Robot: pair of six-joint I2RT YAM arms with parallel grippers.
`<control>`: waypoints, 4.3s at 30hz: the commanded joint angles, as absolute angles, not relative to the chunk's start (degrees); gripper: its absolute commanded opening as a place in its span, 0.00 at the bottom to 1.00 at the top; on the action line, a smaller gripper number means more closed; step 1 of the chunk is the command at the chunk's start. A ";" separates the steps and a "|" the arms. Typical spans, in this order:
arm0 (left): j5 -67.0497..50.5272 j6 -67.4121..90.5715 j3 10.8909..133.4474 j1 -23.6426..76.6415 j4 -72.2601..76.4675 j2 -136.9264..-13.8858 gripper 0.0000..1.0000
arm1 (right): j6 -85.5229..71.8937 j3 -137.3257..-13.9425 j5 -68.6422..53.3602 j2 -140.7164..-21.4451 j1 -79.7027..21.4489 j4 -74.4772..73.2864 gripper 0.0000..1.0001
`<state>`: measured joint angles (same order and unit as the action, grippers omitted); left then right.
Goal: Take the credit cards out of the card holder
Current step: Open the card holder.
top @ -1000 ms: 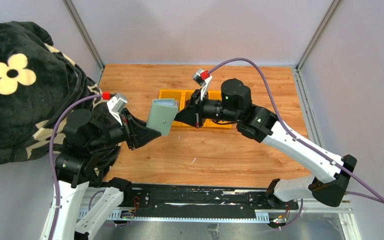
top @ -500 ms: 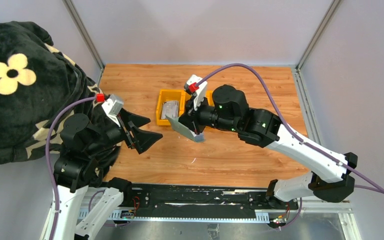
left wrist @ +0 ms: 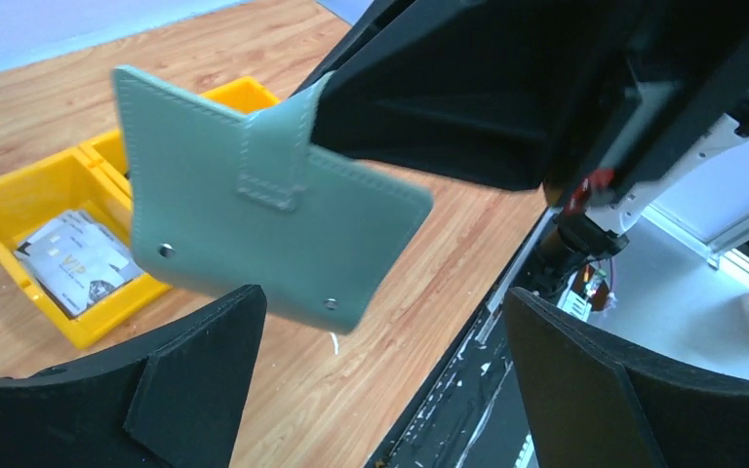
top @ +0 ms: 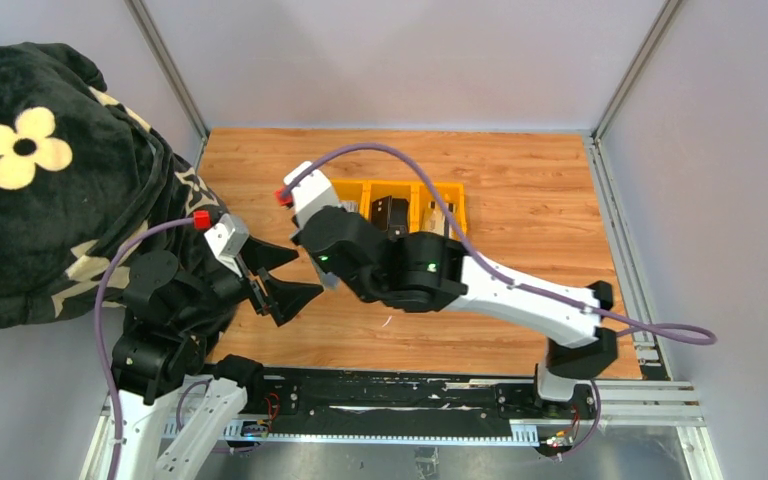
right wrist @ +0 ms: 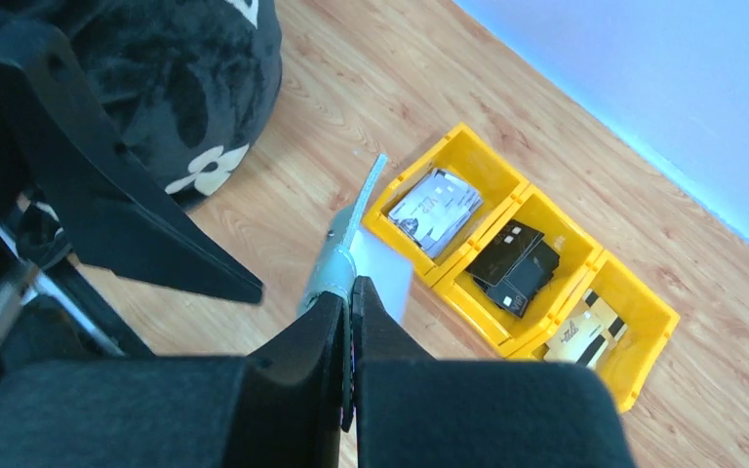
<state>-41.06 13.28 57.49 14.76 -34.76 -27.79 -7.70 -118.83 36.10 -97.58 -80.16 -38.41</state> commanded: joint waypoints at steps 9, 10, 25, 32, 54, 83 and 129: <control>-30.82 10.48 52.88 14.94 -32.89 -23.47 0.97 | -7.57 -134.35 47.23 -107.58 -86.57 -39.38 0.00; -30.14 10.54 52.95 14.94 -32.62 -23.47 0.94 | -7.52 -134.18 47.20 -107.53 -86.79 -38.88 0.00; -18.48 9.71 52.81 14.94 -31.45 -21.80 0.28 | -11.56 -125.46 47.67 -99.87 -87.10 -35.01 0.00; -19.08 10.59 52.52 14.94 -29.07 -21.74 0.16 | -12.87 -122.66 41.96 -97.60 -87.10 -34.80 0.00; -39.39 12.90 55.50 14.90 -25.27 -24.71 0.00 | -16.12 -118.43 29.80 -93.49 -86.04 -35.24 0.14; -53.44 50.94 68.43 14.94 -16.04 -39.61 0.00 | -10.74 -60.36 -21.08 -56.11 -62.61 7.92 0.75; -56.55 55.02 68.69 14.55 -15.48 -40.61 0.00 | -16.11 -58.51 -31.23 -63.97 -58.11 19.68 0.59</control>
<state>-53.98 52.53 69.32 14.74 -18.55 -41.23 -14.44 -57.89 -30.09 -62.72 -59.24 17.04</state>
